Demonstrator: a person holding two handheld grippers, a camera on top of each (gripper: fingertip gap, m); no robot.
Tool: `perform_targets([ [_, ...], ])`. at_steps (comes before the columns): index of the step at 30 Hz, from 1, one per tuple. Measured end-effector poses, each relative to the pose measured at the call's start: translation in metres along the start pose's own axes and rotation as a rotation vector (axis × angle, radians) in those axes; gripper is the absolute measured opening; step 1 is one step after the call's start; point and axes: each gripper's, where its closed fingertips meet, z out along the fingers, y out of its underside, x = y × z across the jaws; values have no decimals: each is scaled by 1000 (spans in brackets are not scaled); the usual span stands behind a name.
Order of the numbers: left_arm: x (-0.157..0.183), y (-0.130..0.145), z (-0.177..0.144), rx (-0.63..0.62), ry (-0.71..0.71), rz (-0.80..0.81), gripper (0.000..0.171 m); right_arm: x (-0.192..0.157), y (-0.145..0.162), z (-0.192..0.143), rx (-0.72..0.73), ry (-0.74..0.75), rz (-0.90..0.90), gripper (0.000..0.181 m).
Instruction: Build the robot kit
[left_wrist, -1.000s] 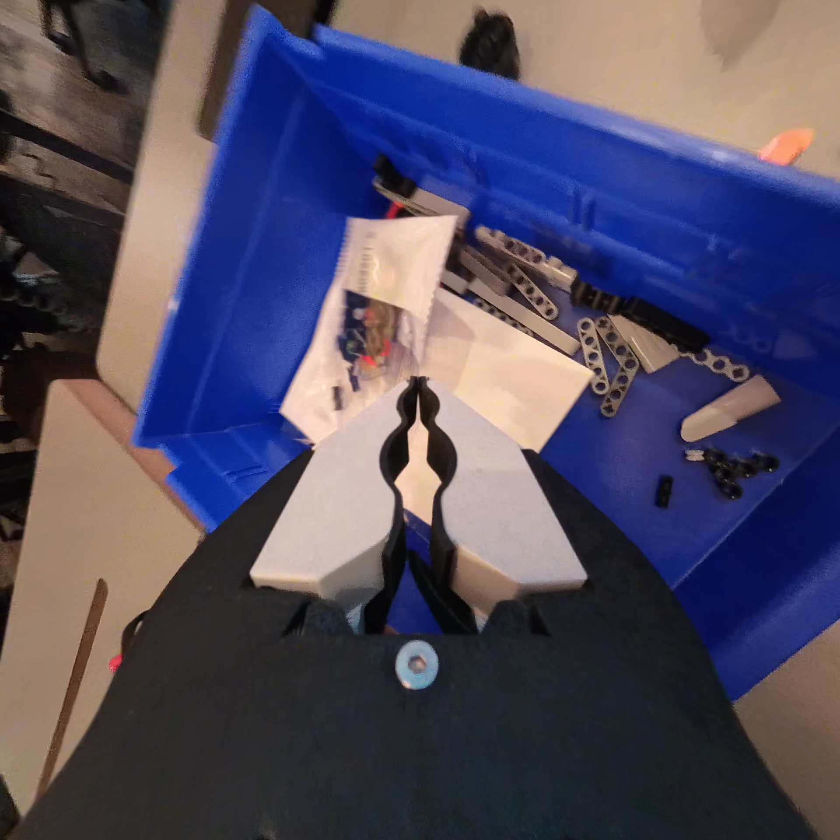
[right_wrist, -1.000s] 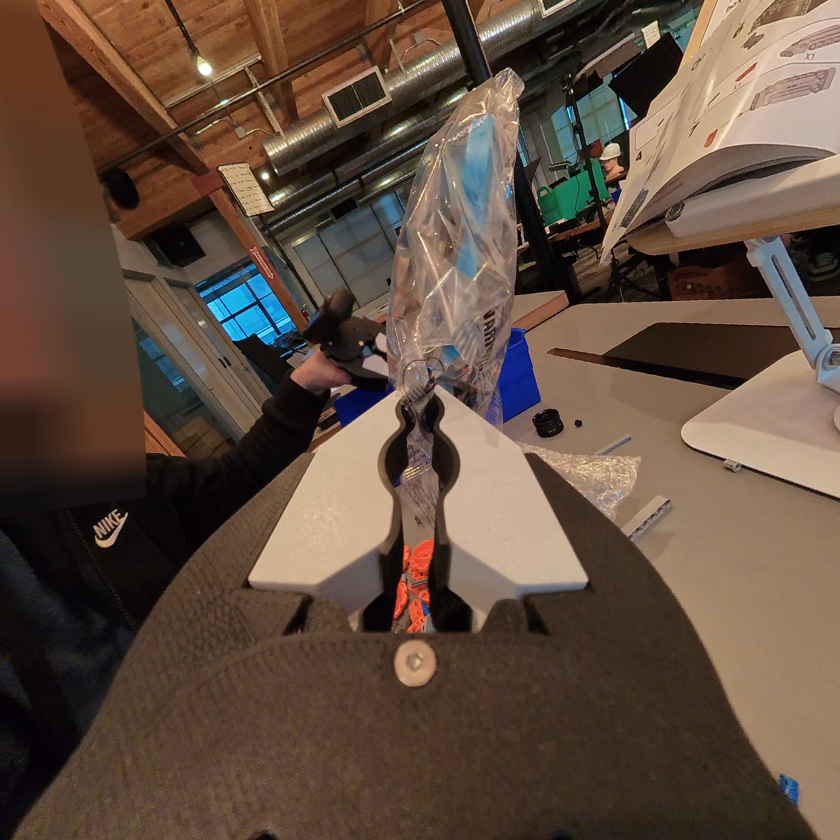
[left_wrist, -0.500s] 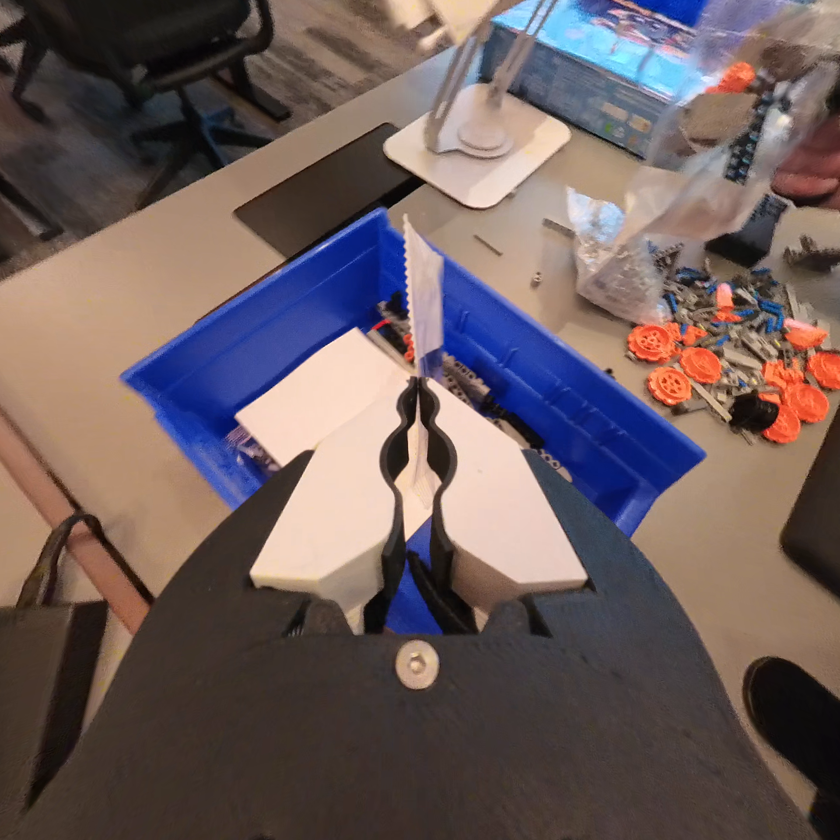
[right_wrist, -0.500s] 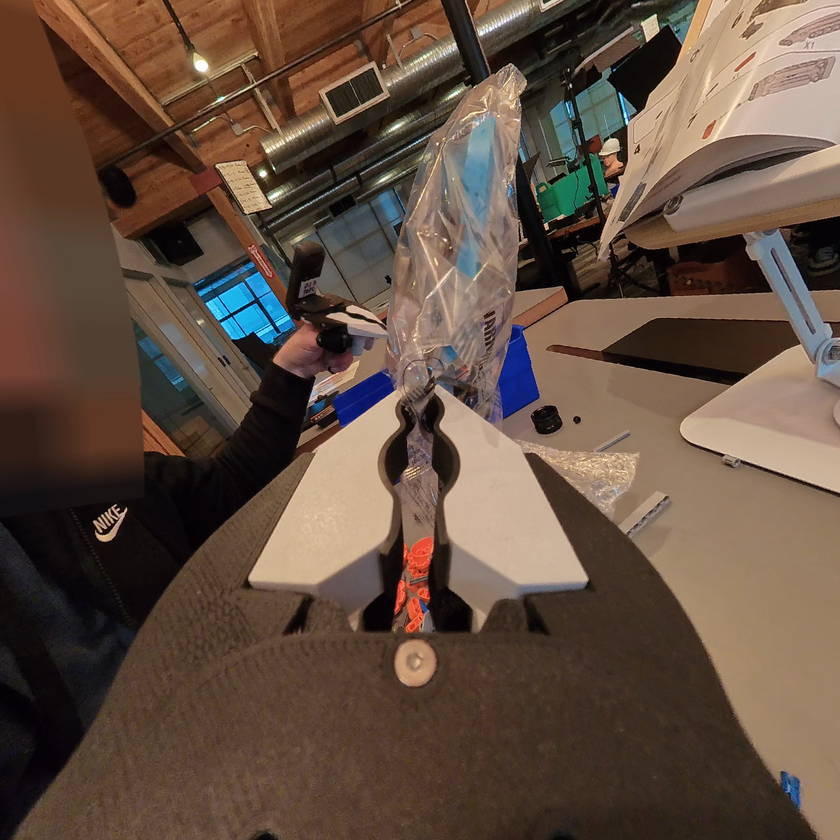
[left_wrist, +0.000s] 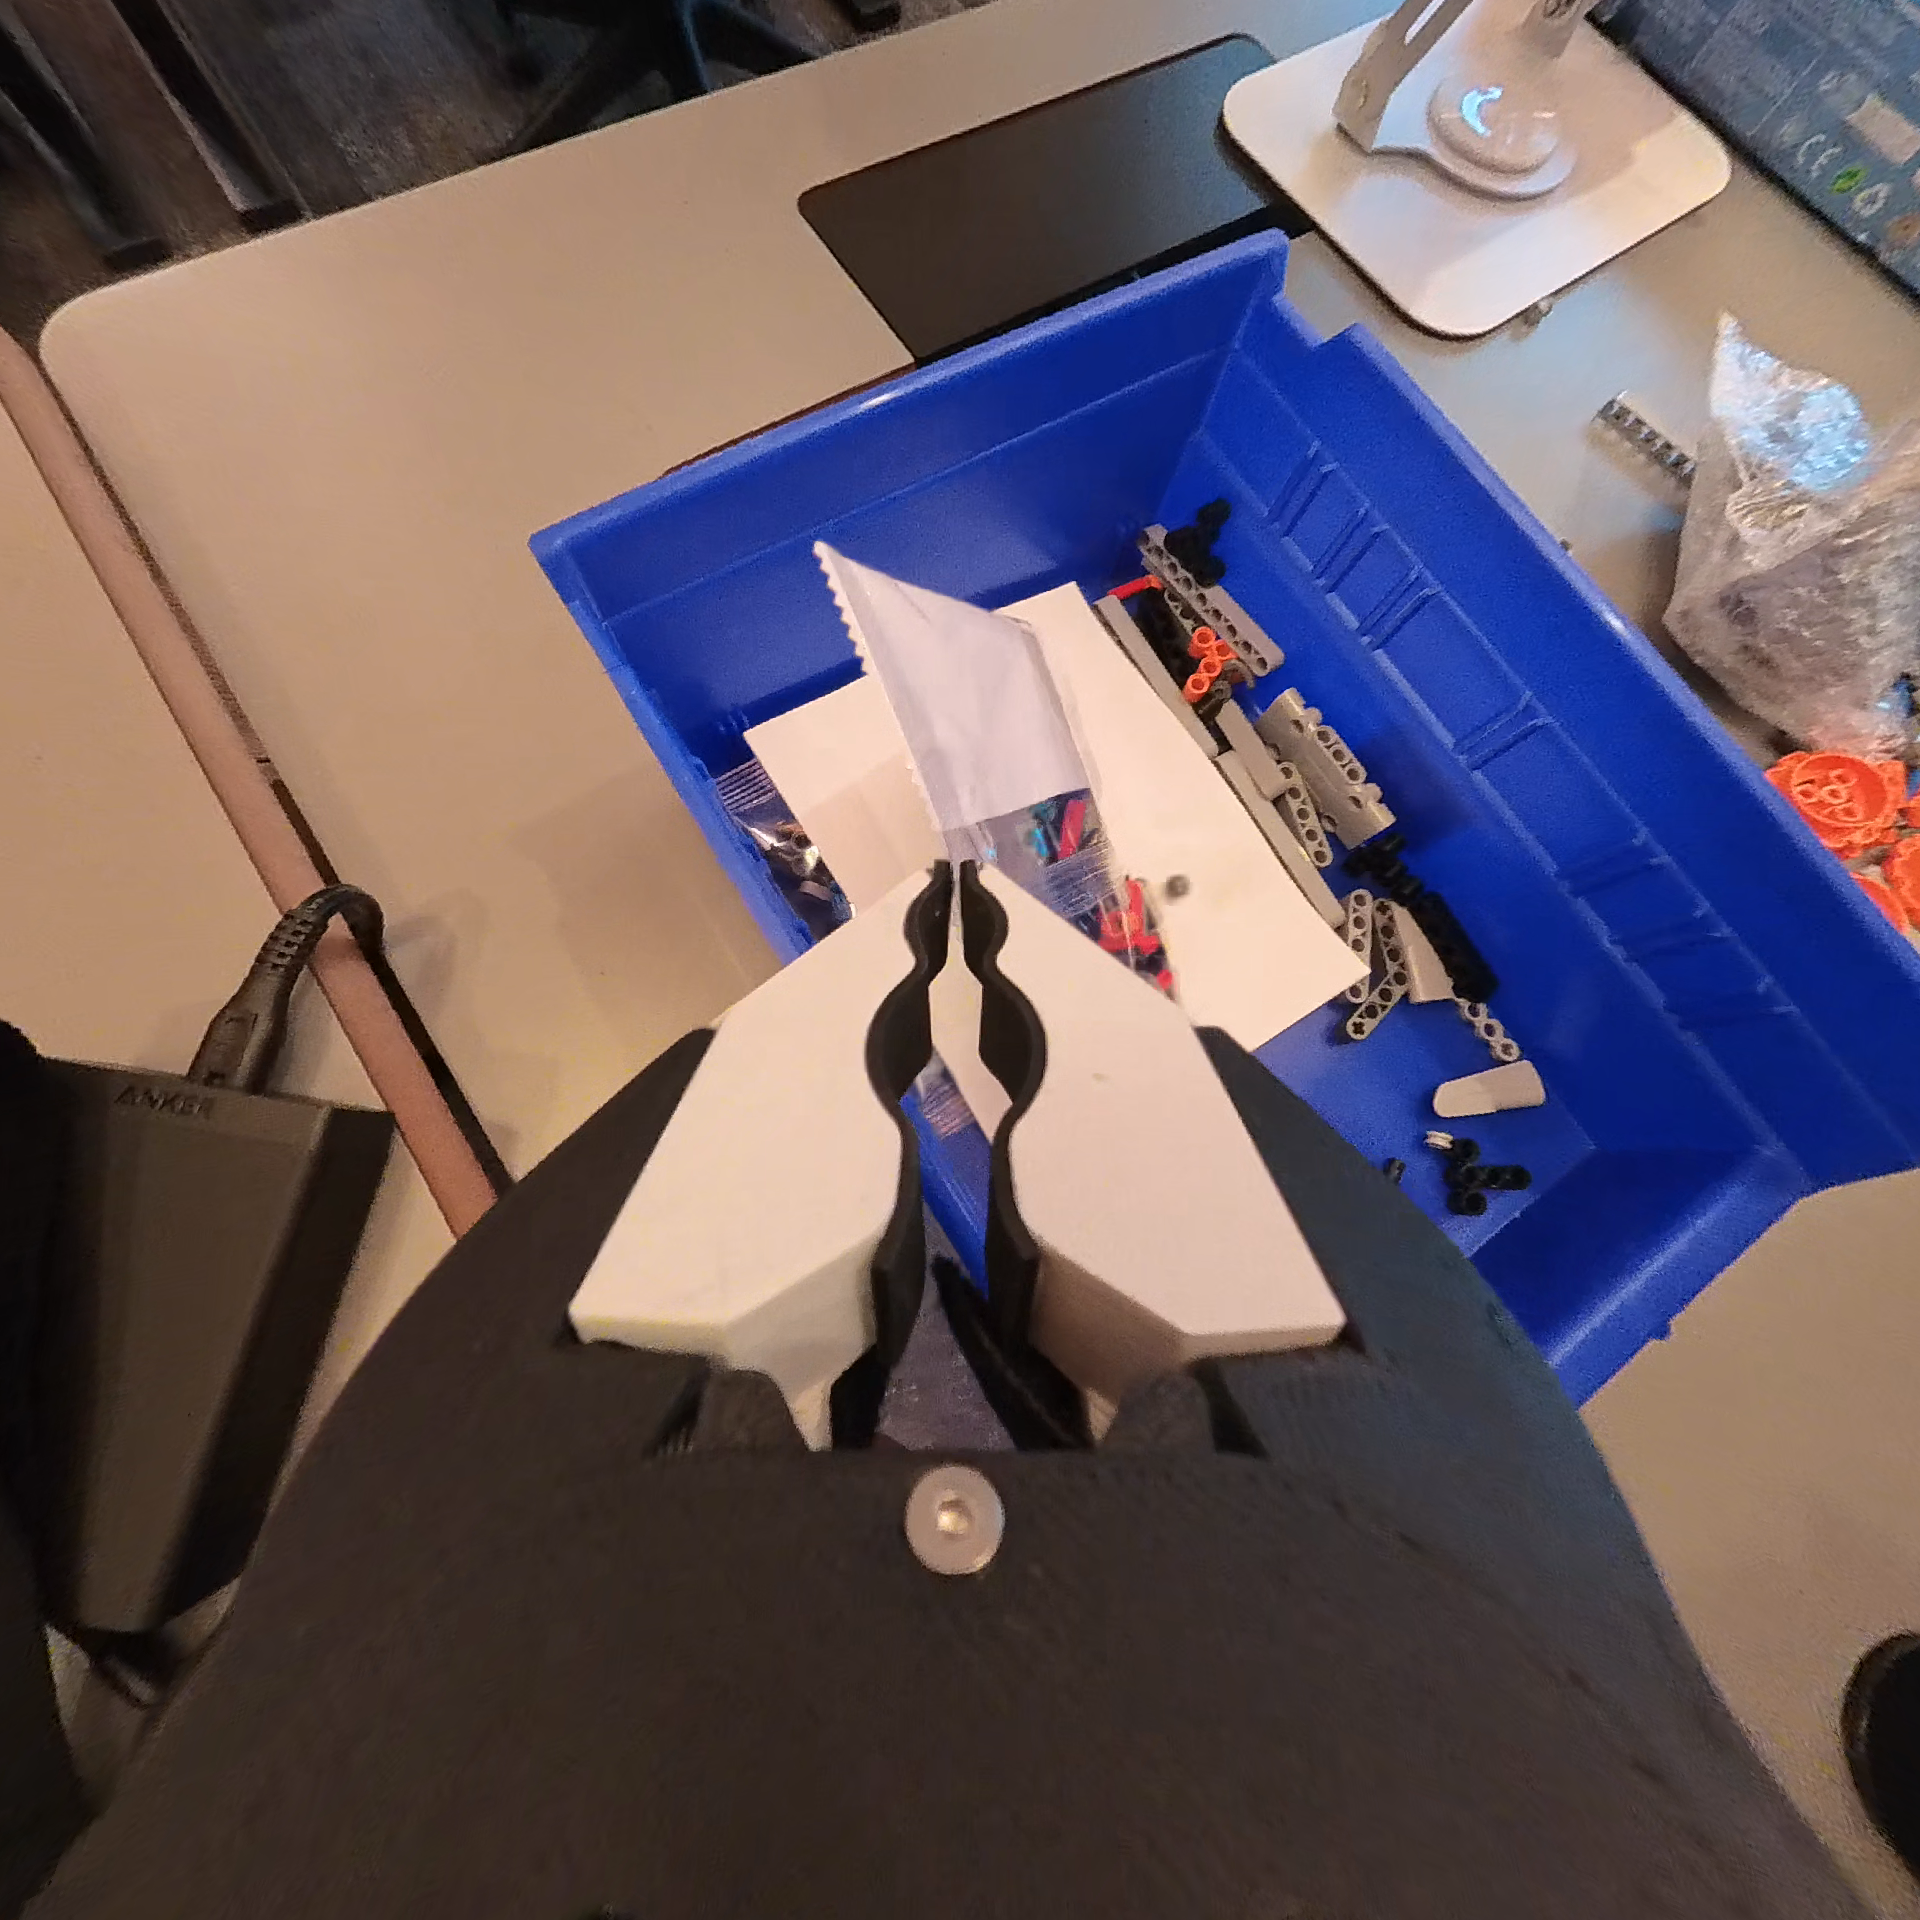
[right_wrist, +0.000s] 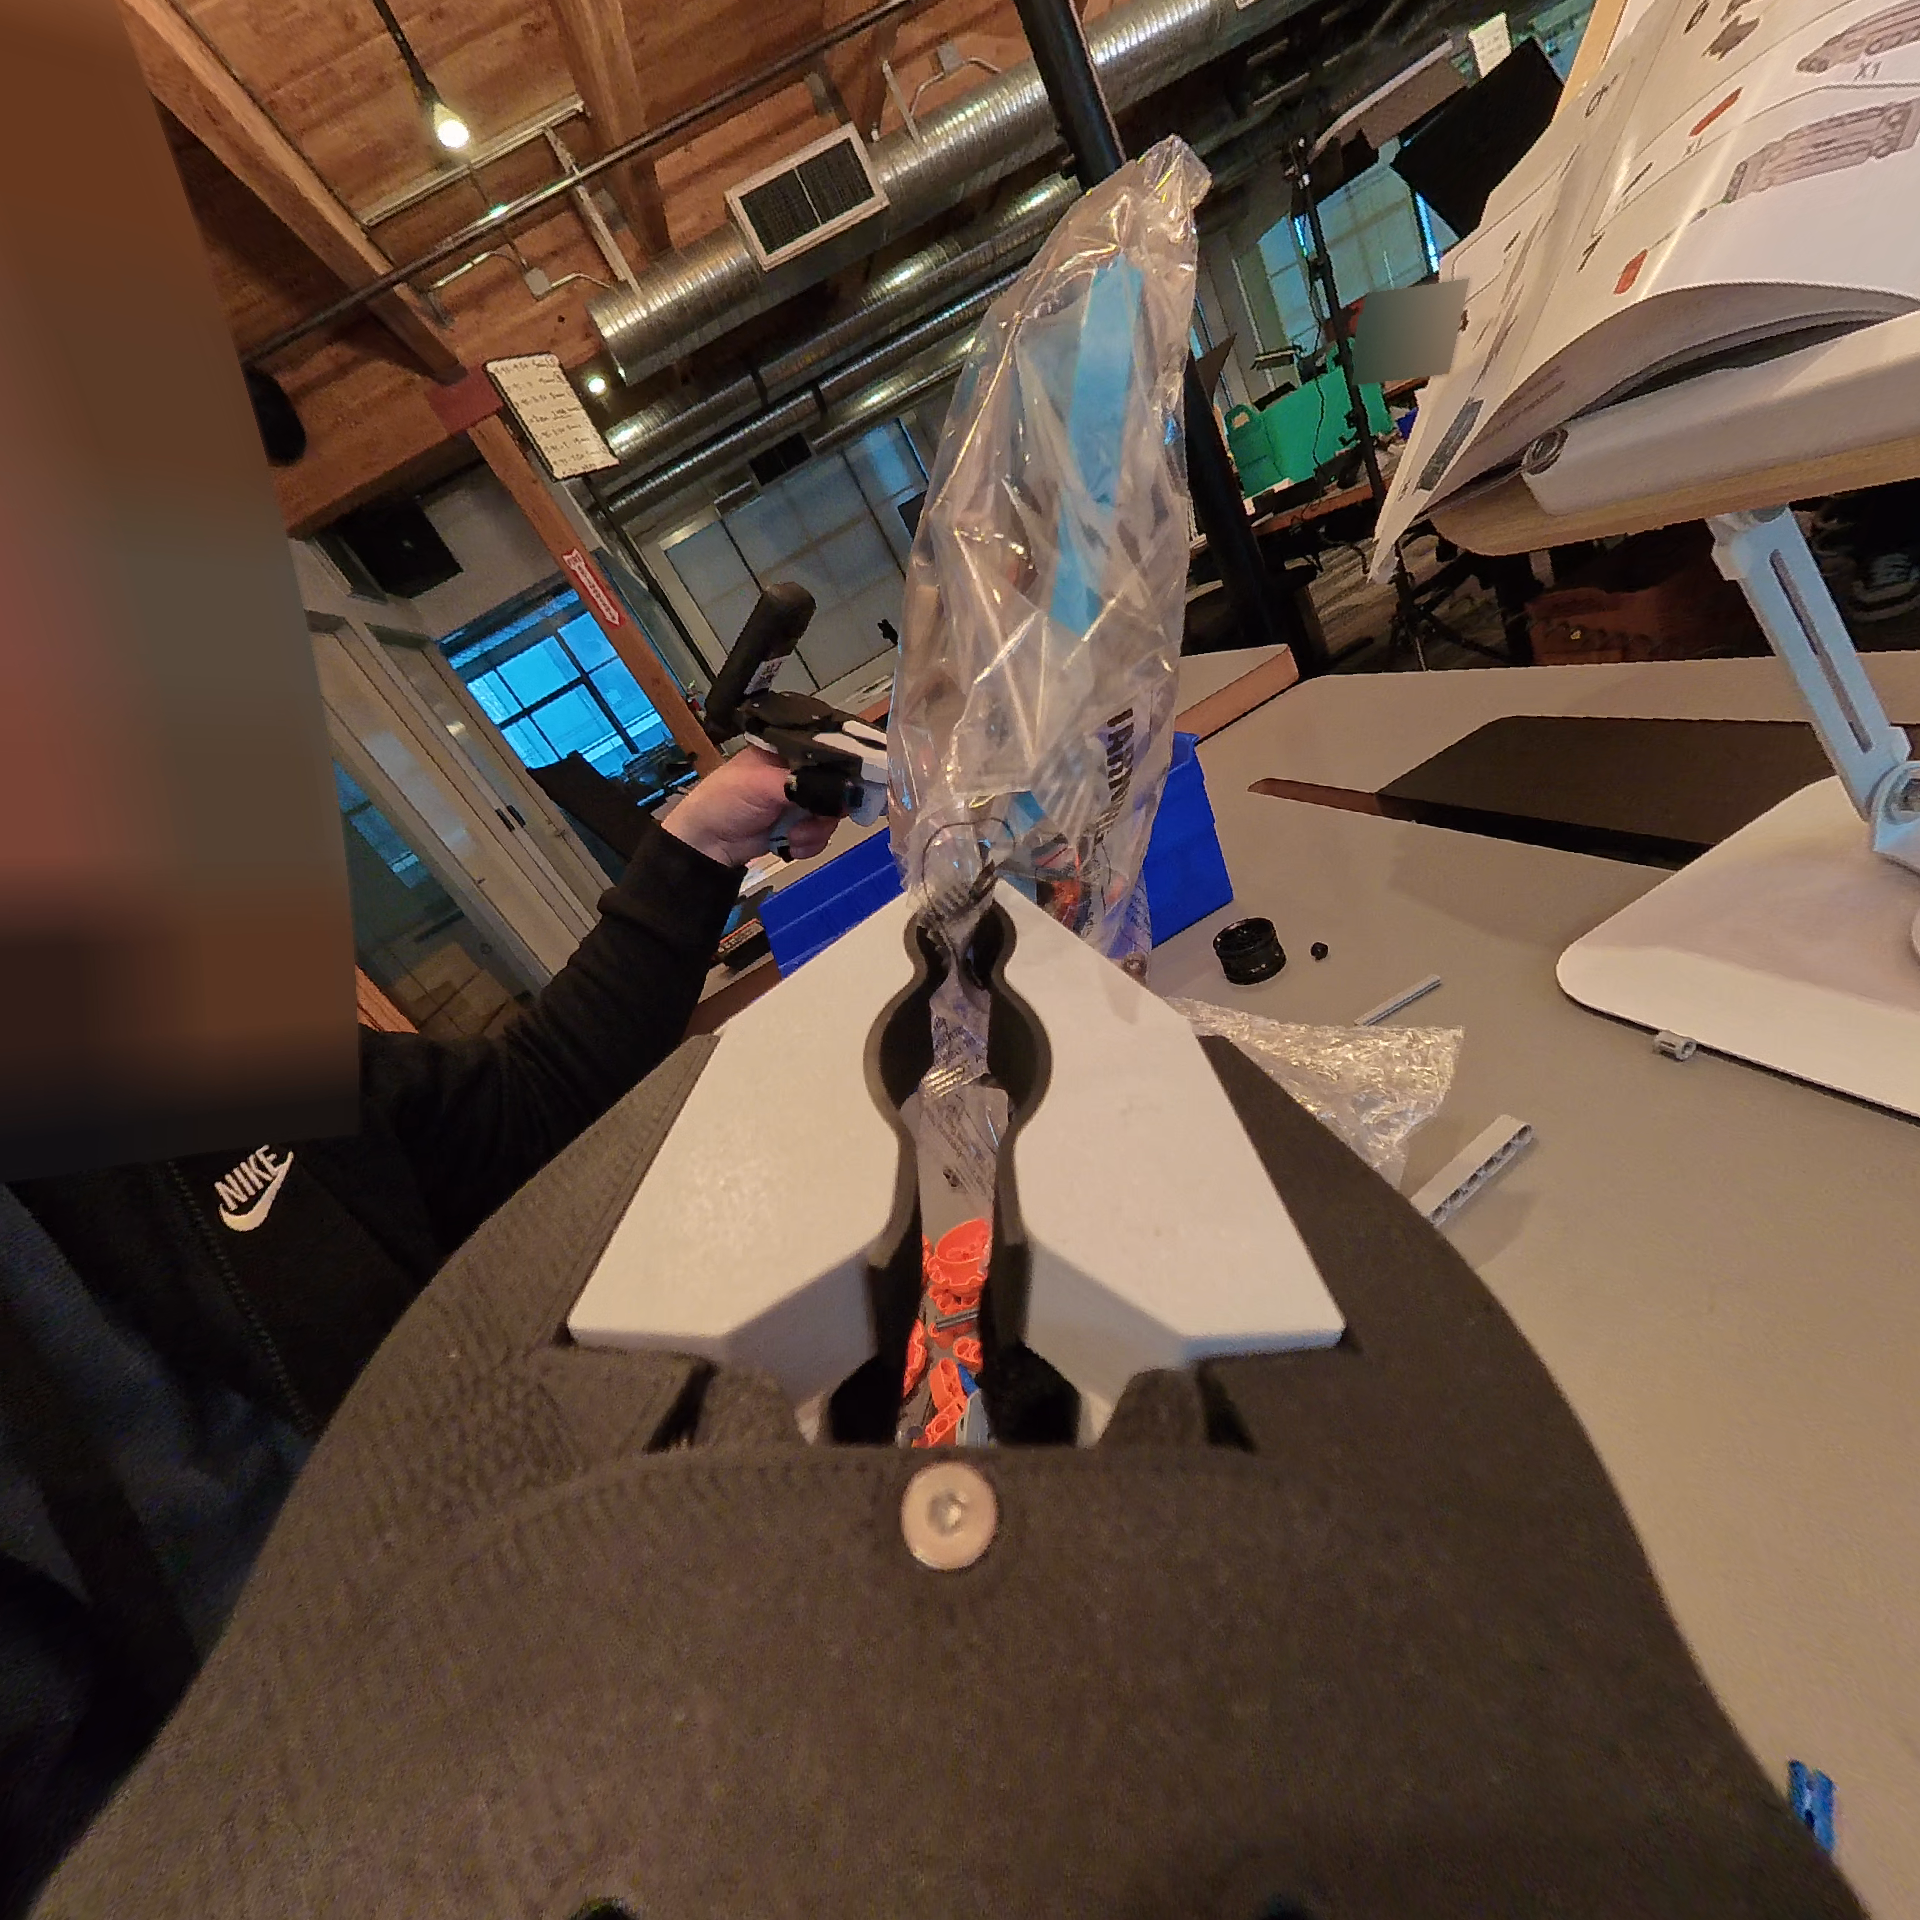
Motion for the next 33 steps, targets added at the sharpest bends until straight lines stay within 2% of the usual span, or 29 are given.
perform_targets([
  [7, -17, 12, 4, -69, -115, 60, 0, 1, 1, 0, -3, 2, -1, 1],
  [33, -17, 11, -1, -85, -181, 140, 0, 4, 3, 0, -16, 15, -12, 1],
])
